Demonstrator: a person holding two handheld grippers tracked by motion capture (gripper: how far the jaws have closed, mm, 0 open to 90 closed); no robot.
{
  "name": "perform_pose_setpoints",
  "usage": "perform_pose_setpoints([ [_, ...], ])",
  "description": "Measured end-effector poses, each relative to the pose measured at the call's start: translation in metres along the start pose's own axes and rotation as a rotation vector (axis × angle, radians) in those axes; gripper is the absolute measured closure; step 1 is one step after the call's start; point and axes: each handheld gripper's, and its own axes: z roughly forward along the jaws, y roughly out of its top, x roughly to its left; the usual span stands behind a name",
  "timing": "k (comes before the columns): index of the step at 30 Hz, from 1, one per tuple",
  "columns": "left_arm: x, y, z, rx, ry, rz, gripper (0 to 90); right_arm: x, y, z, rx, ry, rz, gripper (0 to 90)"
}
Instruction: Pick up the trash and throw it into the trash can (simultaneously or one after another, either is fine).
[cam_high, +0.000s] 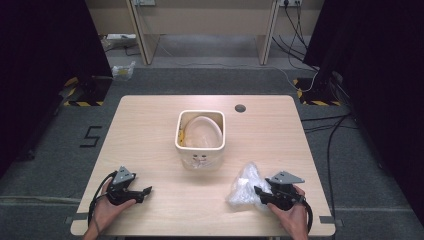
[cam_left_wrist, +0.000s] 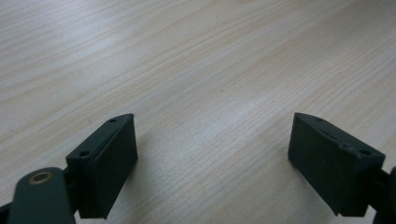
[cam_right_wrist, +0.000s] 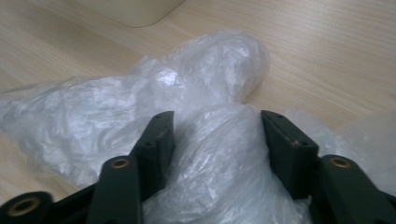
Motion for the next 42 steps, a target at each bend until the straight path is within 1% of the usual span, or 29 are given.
perform_pose_setpoints([
  [4, 0.0, 0.0, 0.0, -0.001, -0.001, 0.0, 14.6, 0.0, 0.0, 0.0, -0.004, 0.008, -0.011, 65.9],
  [6, 0.0, 0.0, 0.0, 0.0, -0.001, 0.0, 14.6, 0.0, 0.001, -0.001, -0.009, 0.013, -0.028, 71.1],
  [9, 0.0, 0.0, 0.0, 0.0, -0.001, 0.0, 14.6, 0.001, 0.005, -0.004, -0.034, 0.02, -0.03, 74.6],
  [13, 0.0, 0.0, 0.0, 0.0, -0.001, 0.0, 14.6, -0.001, 0.011, -0.009, -0.065, 0.014, -0.042, 75.8],
  [20, 0.0, 0.0, 0.0, 0.0, 0.0, 0.0, 14.6, -0.004, 0.031, -0.022, -0.137, 0.011, -0.048, 76.2],
  [28, 0.0, 0.0, 0.0, 0.0, 0.0, 0.0, 14.6, -0.009, 0.048, -0.034, -0.184, 0.006, -0.049, 76.3],
  [36, 0.0, 0.0, 0.0, 0.0, -0.001, 0.0, 14.6, -0.011, 0.07, -0.049, -0.239, -0.009, -0.072, 76.5],
  [42, 0.0, 0.0, 0.0, 0.0, 0.0, 0.0, 14.6, -0.013, 0.084, -0.053, -0.251, 0.001, -0.083, 76.5],
])
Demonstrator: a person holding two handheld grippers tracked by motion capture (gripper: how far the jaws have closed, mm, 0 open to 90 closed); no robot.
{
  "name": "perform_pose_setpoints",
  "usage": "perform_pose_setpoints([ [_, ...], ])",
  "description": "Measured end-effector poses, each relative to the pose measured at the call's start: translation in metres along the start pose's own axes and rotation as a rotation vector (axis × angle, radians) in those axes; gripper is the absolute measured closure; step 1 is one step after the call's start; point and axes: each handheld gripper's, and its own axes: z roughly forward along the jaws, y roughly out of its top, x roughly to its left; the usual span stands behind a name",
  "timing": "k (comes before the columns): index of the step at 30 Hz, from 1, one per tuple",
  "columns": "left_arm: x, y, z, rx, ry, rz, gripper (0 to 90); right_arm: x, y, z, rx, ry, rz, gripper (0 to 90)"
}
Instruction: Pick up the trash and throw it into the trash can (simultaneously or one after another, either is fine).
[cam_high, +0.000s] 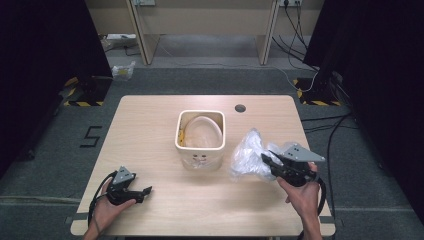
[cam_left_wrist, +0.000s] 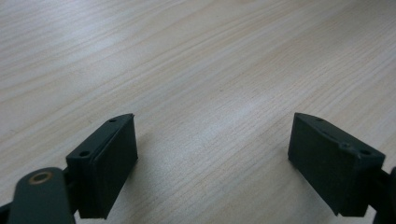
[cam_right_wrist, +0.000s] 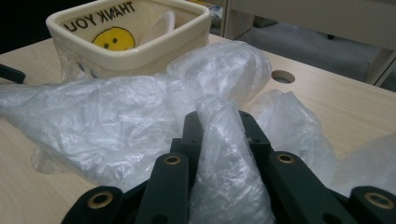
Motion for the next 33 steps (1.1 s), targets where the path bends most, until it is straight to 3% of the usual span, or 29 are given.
perform_pose_setpoints([
  [11, 0.0, 0.0, 0.0, 0.0, 0.0, 0.0, 14.6, -0.001, 0.018, 0.004, -0.014, 0.016, -0.011, 76.5],
  [24, 0.0, 0.0, 0.0, 0.001, 0.0, 0.001, 14.6, 0.004, 0.061, 0.012, -0.034, 0.03, -0.079, 76.5],
  [33, 0.0, 0.0, 0.0, -0.001, 0.0, -0.002, 14.6, 0.014, 0.092, 0.029, -0.049, 0.078, -0.112, 76.5],
])
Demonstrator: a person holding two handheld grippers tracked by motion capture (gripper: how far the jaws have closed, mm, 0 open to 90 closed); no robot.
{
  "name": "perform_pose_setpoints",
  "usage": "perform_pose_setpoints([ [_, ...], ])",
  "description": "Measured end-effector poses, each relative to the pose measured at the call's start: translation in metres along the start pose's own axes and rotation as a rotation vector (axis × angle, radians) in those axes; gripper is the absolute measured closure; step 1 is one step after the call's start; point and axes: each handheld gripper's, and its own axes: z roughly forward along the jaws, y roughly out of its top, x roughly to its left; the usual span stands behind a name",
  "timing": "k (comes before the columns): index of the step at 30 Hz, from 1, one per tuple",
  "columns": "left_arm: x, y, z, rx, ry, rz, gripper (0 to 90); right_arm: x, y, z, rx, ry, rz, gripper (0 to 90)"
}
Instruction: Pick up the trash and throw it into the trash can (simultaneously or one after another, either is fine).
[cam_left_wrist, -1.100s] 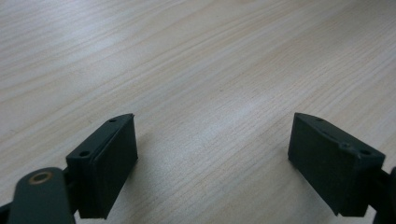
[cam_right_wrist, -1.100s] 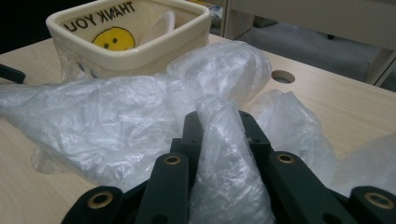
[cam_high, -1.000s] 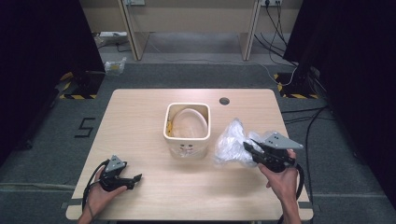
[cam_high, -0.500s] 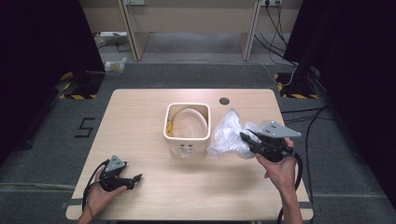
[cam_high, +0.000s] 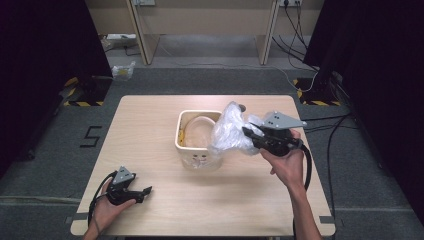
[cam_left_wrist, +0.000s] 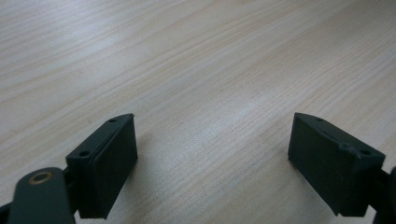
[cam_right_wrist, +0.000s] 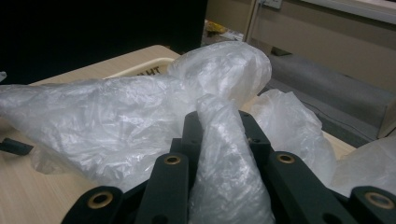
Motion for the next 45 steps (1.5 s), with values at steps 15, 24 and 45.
perform_pose_setpoints([
  [15, 0.0, 0.0, 0.0, -0.002, -0.001, 0.0, 14.6, 0.011, 0.03, 0.036, 0.01, 0.056, -0.023, 76.4],
  [24, 0.0, 0.0, 0.0, -0.004, 0.0, -0.001, 14.6, 0.022, 0.045, 0.061, 0.024, 0.083, -0.042, 76.4],
  [45, 0.0, 0.0, 0.0, 0.004, -0.003, 0.002, 14.6, 0.043, 0.047, 0.146, 0.223, 0.136, -0.087, 76.1],
])
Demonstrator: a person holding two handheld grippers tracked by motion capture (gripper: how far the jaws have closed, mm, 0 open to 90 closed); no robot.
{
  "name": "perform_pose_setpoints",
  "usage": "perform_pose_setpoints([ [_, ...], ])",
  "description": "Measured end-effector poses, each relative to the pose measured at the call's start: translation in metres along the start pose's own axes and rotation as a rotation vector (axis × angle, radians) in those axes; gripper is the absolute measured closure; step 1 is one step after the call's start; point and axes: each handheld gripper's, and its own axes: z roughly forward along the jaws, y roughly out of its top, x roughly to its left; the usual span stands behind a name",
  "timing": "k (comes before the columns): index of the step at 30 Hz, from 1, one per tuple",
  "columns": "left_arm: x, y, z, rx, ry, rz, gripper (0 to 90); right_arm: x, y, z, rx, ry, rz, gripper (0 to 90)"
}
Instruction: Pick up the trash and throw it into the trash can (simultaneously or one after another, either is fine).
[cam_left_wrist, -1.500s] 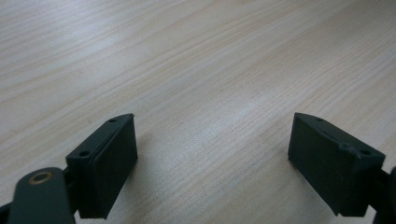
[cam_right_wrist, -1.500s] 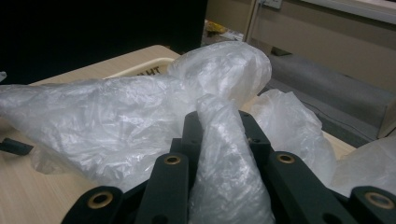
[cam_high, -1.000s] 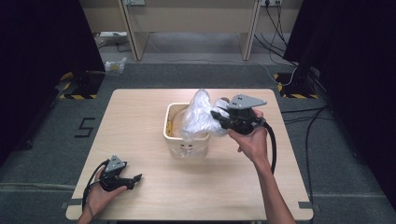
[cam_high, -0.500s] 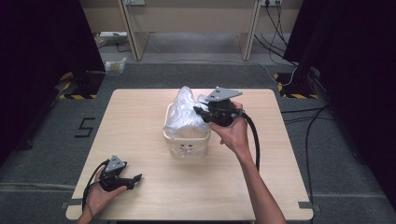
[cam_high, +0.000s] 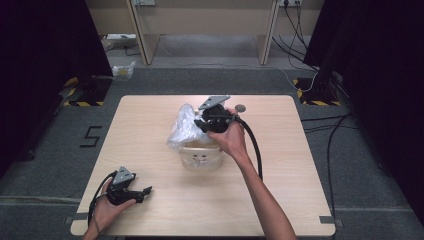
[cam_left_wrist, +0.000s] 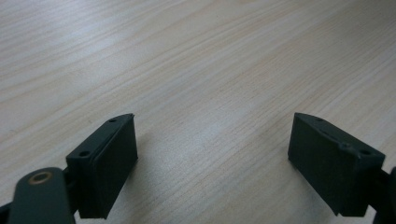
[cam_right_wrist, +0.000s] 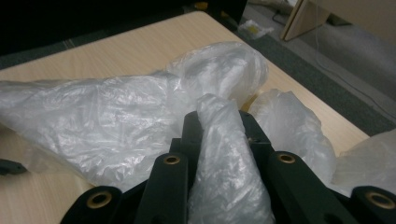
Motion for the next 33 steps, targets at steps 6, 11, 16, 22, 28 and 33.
perform_pose_setpoints([
  [6, 0.0, 0.0, 0.0, 0.0, 0.0, 0.0, 14.6, -0.002, -0.003, 0.015, 0.092, 0.007, -0.026, 76.1],
  [11, 0.0, 0.0, 0.0, -0.002, 0.001, -0.002, 14.6, 0.003, -0.005, 0.032, 0.188, 0.006, -0.068, 76.2],
  [16, 0.0, 0.0, 0.0, -0.005, 0.002, -0.002, 14.6, 0.009, -0.009, 0.051, 0.273, 0.027, -0.106, 76.2],
  [22, 0.0, 0.0, 0.0, -0.005, 0.003, -0.003, 14.6, 0.01, -0.011, 0.063, 0.318, 0.052, -0.087, 75.6],
  [28, 0.0, 0.0, 0.0, -0.004, 0.003, -0.002, 14.6, 0.009, -0.011, 0.06, 0.28, 0.086, -0.023, 58.9],
  [33, 0.0, 0.0, 0.0, -0.004, 0.002, -0.002, 14.6, 0.01, -0.01, 0.05, 0.203, 0.103, 0.008, 47.0],
])
